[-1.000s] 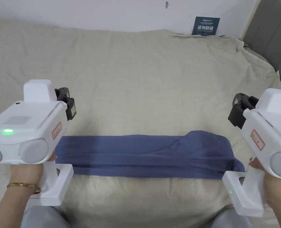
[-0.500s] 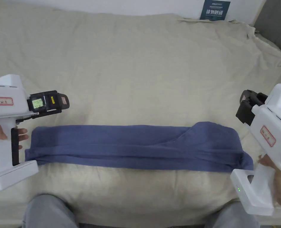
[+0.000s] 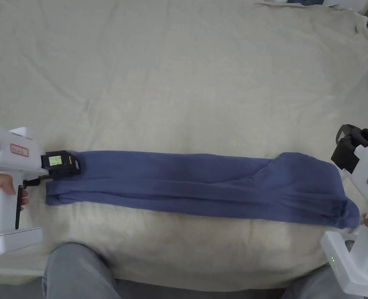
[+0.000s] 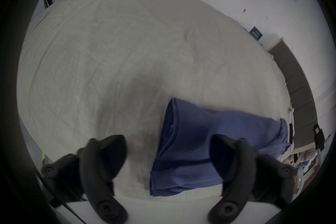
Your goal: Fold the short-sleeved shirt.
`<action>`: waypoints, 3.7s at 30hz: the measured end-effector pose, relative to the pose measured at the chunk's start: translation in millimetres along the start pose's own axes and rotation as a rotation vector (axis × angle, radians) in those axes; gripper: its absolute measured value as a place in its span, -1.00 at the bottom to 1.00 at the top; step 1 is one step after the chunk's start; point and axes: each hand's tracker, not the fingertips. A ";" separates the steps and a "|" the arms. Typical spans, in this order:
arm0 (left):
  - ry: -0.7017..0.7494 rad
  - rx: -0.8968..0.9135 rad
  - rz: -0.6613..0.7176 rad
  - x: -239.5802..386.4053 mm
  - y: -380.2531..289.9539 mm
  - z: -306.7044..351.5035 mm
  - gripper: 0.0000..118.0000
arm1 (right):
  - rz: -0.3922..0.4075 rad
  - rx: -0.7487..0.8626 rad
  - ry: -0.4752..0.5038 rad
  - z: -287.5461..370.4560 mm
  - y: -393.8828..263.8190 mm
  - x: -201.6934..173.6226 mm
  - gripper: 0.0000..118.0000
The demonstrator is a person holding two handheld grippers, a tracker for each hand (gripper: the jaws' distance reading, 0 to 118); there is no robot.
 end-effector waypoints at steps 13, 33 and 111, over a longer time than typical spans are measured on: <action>0.242 -0.007 -0.281 74.7 -23.9 -13.8 -0.85 | 0.008 -0.008 0.014 1.2 -6.6 0.0 -1.00; 0.366 0.131 -0.067 16.6 14.1 84.1 -0.97 | -0.027 0.036 0.011 14.8 1.4 20.3 -1.00; -0.374 0.231 -0.191 229.0 -94.2 9.4 -1.00 | -0.032 0.009 -0.031 35.4 -9.3 33.0 -1.00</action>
